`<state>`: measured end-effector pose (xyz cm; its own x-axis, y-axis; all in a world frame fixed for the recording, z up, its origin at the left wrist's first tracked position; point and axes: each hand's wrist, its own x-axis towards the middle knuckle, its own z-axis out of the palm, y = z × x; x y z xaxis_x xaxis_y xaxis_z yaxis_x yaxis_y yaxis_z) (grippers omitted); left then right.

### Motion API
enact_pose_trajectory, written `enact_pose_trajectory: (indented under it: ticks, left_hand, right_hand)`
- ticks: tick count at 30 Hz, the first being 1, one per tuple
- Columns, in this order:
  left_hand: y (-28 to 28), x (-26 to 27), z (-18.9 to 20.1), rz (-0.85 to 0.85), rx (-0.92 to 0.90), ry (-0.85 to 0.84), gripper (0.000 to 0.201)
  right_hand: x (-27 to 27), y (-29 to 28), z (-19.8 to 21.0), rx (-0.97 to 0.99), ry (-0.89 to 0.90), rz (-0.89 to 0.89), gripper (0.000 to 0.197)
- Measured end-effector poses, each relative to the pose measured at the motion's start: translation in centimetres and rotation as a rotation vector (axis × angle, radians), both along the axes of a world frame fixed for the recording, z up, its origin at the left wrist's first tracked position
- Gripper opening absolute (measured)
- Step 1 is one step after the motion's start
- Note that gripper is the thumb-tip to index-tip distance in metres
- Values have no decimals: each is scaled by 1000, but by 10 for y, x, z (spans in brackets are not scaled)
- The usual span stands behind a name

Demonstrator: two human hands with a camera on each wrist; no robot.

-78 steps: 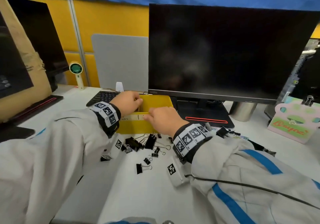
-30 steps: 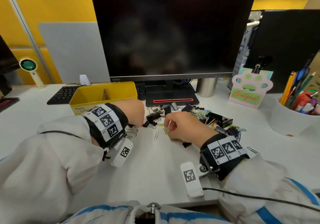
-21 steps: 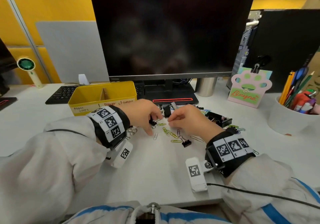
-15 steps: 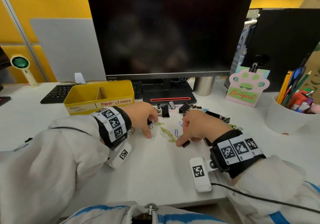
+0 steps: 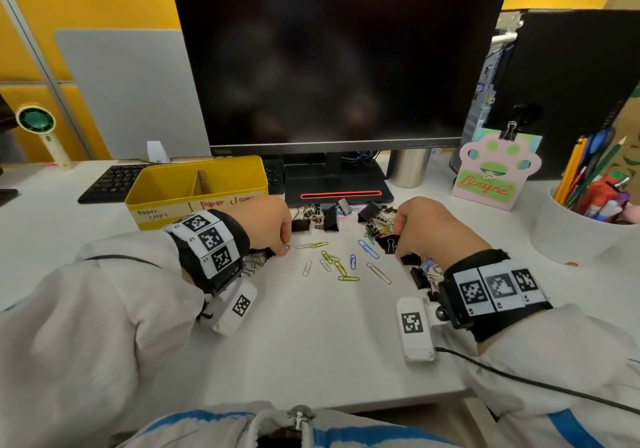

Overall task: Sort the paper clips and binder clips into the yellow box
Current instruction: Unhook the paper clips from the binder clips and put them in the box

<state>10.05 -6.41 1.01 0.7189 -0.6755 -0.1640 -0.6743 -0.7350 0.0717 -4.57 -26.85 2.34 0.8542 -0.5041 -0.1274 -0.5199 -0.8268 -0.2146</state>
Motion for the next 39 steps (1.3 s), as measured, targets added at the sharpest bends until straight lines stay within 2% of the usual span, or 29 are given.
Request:
enact_pose_trajectory:
  ticks: [3, 6, 10, 14, 16, 18, 21, 23, 27, 30, 32, 34, 37, 39]
  left_hand:
    - [-2, -5, 3, 0, 79, -76, 30]
    - [-6, -9, 2, -100, 78, -98, 41]
    - [-11, -17, -3, -199, 108, -69, 41]
    - [-19, -26, -5, -281, 97, -29, 36]
    - [-21, -30, -5, -301, 53, 15, 40]
    - [-21, -29, -5, -250, 13, 55, 52]
    - [-17, -22, -4, -130, 49, 149, 80]
    - [-19, -20, -5, -109, 50, 211, 87]
    - [-33, -27, -7, -140, -46, 287, 75]
    - [-37, -33, -6, -157, -83, 287, 63]
    - [-32, -30, -4, -145, -86, 256, 64]
    - [-25, -25, -3, -100, -72, 247, 64]
    - [-22, -23, -4, -46, -111, 288, 52]
    - [-28, -27, -6, -33, -146, 321, 43]
  right_hand:
    - [4, 7, 3, 46, -30, 81, 35]
    - [4, 18, -4, 107, -31, 222, 43]
    - [7, 26, -16, 70, 114, 309, 46]
    - [9, 33, -18, 167, 69, 373, 48]
    - [5, 32, -15, 260, 20, 354, 51]
    - [1, 25, -11, 255, 14, 299, 52]
    - [-4, 15, -11, 227, 149, 186, 65]
    - [-4, 19, -14, 266, 172, 164, 67]
    - [7, 35, -24, 348, 26, 202, 55]
    - [12, 36, -28, 417, -86, 174, 59]
    - [10, 29, -26, 404, -66, 139, 66]
    - [6, 21, -23, 364, 30, 111, 70]
    - [4, 23, -24, 495, 49, 66, 68]
    - [8, 28, -28, 505, 2, 70, 67]
